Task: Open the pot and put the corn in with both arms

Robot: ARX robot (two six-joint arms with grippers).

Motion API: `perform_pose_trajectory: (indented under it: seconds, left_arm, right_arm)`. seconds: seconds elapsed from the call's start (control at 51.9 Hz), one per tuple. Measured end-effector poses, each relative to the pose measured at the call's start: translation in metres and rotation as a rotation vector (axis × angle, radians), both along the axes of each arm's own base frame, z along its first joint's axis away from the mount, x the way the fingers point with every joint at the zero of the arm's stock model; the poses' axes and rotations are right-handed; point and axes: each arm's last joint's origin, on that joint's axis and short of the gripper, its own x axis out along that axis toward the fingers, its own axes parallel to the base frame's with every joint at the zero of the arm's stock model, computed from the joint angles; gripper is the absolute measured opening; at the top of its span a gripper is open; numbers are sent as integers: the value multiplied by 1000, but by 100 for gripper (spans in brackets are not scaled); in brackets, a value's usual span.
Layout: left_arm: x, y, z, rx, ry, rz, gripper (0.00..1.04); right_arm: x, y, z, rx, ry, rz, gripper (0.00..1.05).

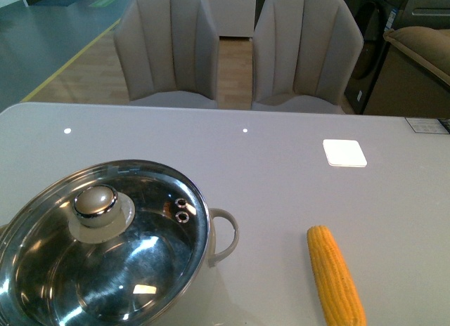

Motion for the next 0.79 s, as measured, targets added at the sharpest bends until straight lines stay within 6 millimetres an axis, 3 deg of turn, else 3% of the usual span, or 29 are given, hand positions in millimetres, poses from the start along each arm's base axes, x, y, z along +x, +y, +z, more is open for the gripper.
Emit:
perform_pose_trajectory:
  seconds: [0.791]
  left_arm:
    - [0,0,-1,-13,23,50,98]
  right_arm:
    - [0,0,0,0,0,0,96]
